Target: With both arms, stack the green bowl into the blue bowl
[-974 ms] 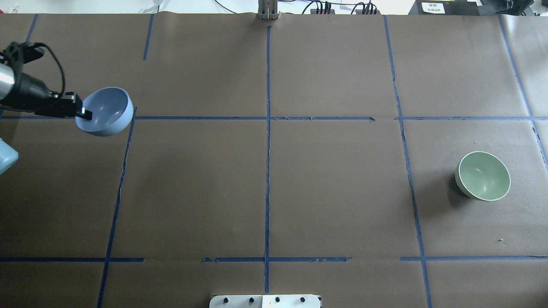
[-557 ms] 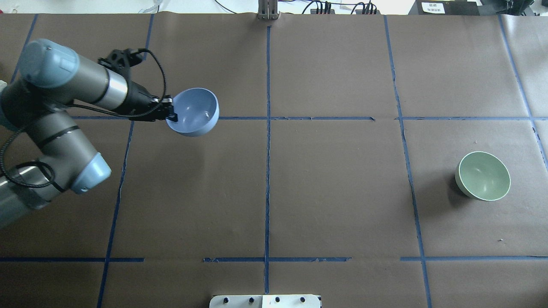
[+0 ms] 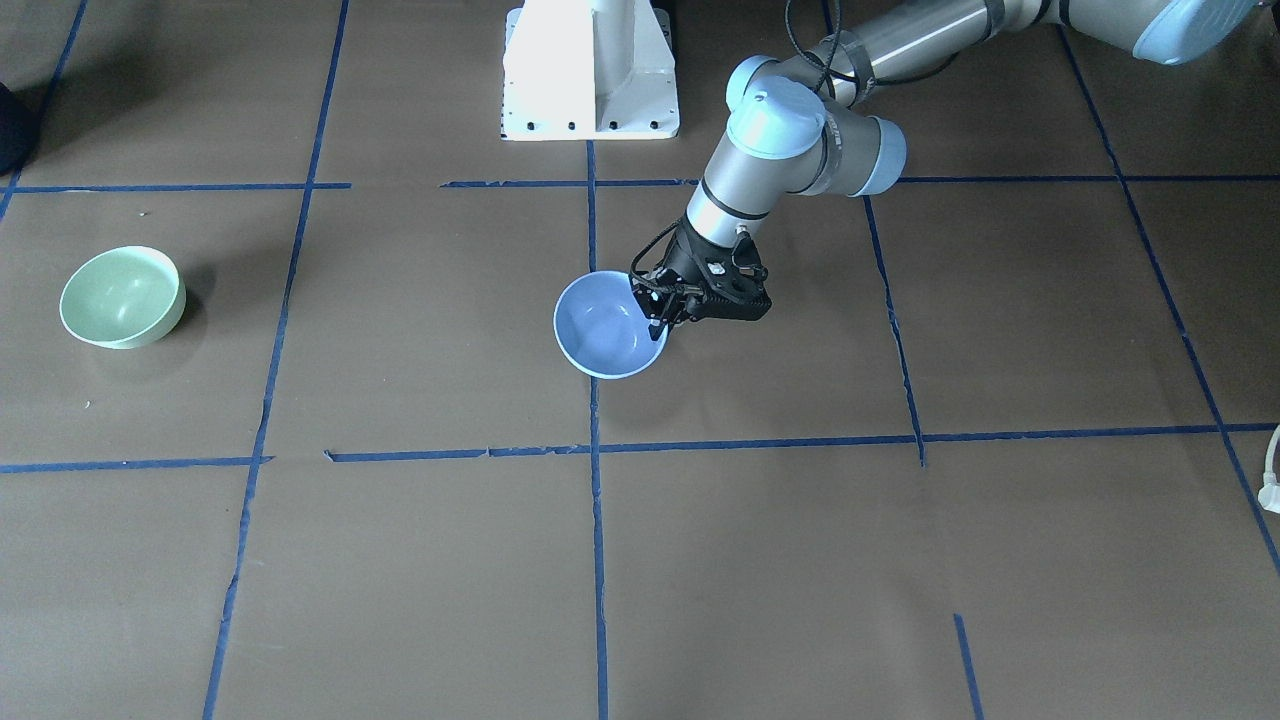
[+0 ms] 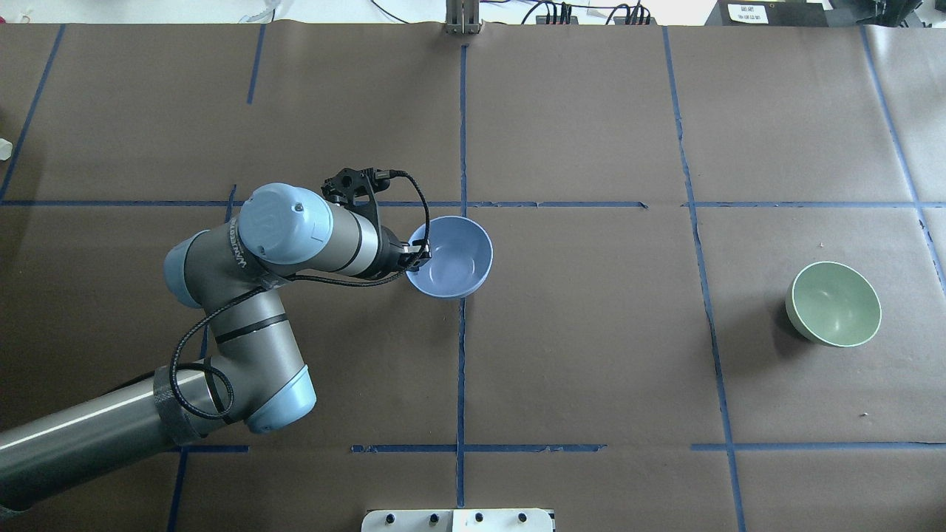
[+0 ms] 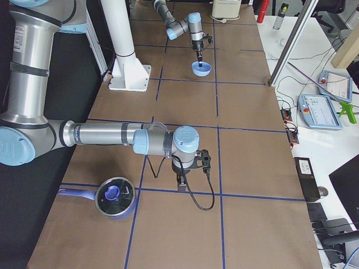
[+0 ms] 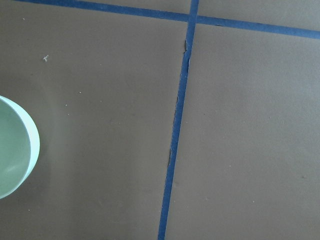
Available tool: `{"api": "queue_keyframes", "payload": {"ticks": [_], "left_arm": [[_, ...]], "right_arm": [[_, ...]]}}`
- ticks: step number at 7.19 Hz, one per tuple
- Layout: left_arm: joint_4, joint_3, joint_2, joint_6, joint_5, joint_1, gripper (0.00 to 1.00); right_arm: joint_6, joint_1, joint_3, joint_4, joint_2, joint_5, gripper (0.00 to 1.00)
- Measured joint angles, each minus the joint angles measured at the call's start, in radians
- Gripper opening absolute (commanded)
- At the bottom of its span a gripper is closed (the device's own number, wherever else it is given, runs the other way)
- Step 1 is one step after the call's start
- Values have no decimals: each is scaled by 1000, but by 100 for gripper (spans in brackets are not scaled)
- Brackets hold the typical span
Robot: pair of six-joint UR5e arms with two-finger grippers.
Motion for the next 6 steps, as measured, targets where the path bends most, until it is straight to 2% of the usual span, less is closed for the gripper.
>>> {"api": "queue_keyframes", "payload": {"ticks": [2, 3, 4, 5, 6], "left_arm": [[2, 9, -4, 5, 10, 20, 11], [2, 12, -5, 6, 11, 27, 18], [2, 14, -5, 7, 11, 30, 40], [1, 15, -6, 7, 11, 31, 75], [1, 15, -6, 7, 10, 31, 100]], "right_arm": [[0, 0, -1, 0, 0, 0, 100], [1, 1, -2, 0, -1, 0, 100], [0, 1, -3, 0, -1, 0, 100], [0, 1, -3, 0, -1, 0, 100], [0, 1, -4, 0, -2, 1, 100]]}}
